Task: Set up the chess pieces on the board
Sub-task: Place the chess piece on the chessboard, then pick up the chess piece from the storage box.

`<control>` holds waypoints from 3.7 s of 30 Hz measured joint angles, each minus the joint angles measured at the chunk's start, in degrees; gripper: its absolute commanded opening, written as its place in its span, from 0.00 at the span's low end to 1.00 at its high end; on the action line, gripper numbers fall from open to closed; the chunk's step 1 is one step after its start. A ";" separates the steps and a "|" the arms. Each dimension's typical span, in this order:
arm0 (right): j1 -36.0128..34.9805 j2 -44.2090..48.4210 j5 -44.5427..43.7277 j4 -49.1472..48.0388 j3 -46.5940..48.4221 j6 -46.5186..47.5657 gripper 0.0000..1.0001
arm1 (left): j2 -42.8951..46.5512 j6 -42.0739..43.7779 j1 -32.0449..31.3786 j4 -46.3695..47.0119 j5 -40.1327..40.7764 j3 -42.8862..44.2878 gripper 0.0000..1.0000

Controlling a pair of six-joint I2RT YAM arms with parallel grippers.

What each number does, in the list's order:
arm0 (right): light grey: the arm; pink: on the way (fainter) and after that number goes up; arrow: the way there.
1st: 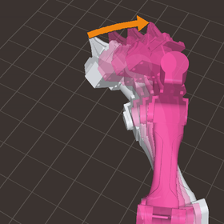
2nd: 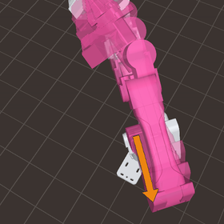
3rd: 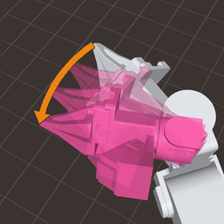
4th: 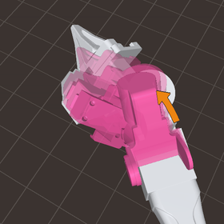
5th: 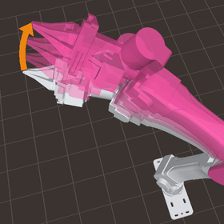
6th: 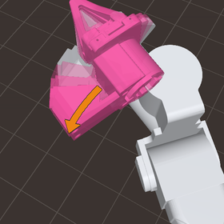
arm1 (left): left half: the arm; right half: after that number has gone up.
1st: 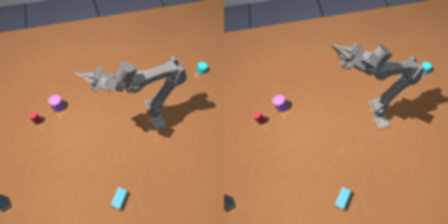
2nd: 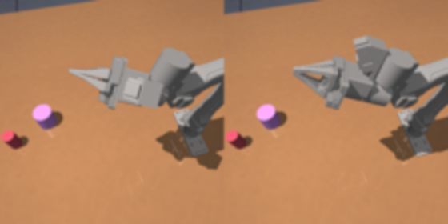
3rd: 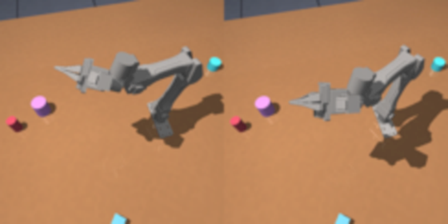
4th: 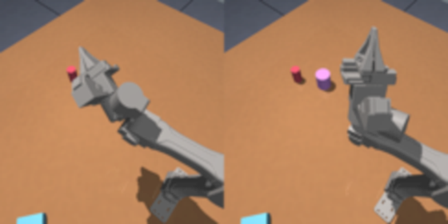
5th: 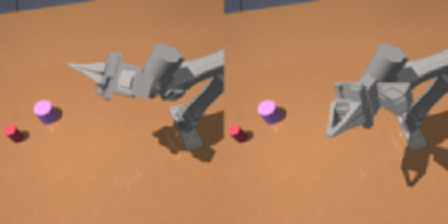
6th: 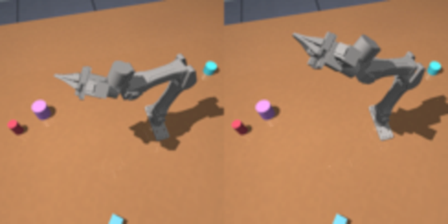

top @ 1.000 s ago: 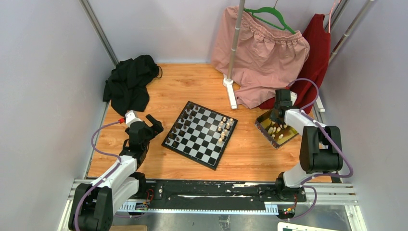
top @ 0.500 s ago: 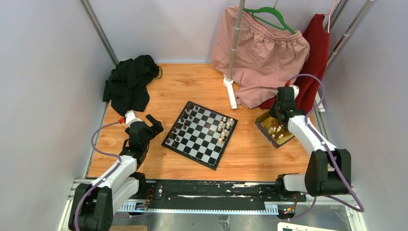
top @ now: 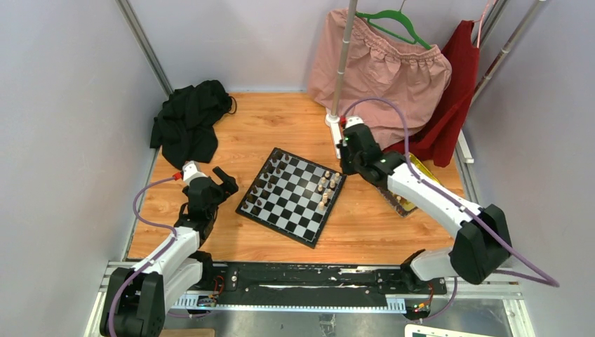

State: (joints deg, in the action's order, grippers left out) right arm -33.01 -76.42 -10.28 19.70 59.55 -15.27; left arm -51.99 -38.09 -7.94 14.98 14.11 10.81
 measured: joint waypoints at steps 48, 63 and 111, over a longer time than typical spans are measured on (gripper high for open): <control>-18.64 -22.12 -2.97 5.51 10.16 1.27 0.00 | 0.00 0.02 0.00 0.02 0.00 0.00 1.00; -17.07 -23.17 -1.73 4.46 8.41 0.79 0.00 | 0.00 0.02 0.00 0.02 0.00 0.00 1.00; 0.55 1.42 -12.46 5.22 3.06 -1.46 0.29 | -0.52 0.04 0.00 0.35 -0.02 0.00 1.00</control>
State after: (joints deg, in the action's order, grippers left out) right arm -32.47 -75.00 -22.74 24.93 62.61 -16.73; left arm -52.51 -38.04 -7.94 15.33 14.09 10.81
